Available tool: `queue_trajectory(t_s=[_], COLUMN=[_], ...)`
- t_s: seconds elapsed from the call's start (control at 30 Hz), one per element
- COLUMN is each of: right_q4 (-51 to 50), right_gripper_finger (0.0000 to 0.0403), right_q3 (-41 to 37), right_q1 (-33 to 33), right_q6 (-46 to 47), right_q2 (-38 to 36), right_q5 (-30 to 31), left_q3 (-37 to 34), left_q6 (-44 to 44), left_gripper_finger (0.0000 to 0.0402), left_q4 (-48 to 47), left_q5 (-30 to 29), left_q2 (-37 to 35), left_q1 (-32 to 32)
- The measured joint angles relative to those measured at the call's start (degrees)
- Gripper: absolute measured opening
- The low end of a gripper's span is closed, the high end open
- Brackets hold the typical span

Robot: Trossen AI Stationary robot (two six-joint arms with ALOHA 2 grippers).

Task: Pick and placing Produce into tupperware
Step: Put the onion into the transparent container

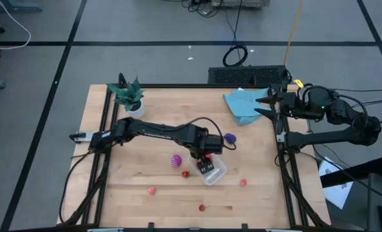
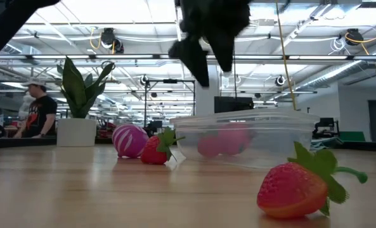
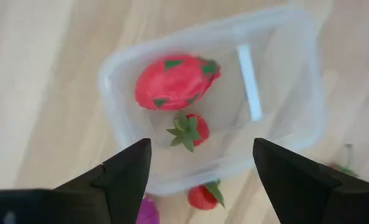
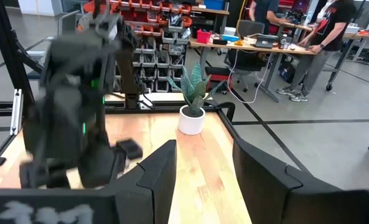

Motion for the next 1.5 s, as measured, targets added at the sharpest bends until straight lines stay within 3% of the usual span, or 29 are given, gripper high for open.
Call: queue_trajectory(t_s=[0.33, 0.57, 1.07, 1.5], right_q4=[-0.48, -0.91, -1.82, -1.73], right_gripper_finger=[0.0151, 0.0151, 0.0151, 0.0151], right_q3=[0.02, 0.02, 0.02, 0.02], right_q1=[0.03, 0.03, 0.03, 0.03], right_q6=[0.0, 0.44, 0.37, 0.43], right_q2=[0.41, 0.41, 0.39, 0.39], right_q5=[-0.04, -0.2, -0.22, -0.22], left_q3=[0.06, -2.99, -19.61, -20.95], left_q6=[-3.25, -7.4, -14.1, -12.06], left_gripper_finger=[0.0269, 0.0253, 0.0253, 0.0253], left_q4=[-15.3, -17.48, -15.45, -7.78], left_q5=[-14.03, -13.81, -10.81, -10.32], left_q2=[-4.98, -4.42, -4.68, -8.62], left_q1=[-3.6, -5.14, -4.7, -6.79])
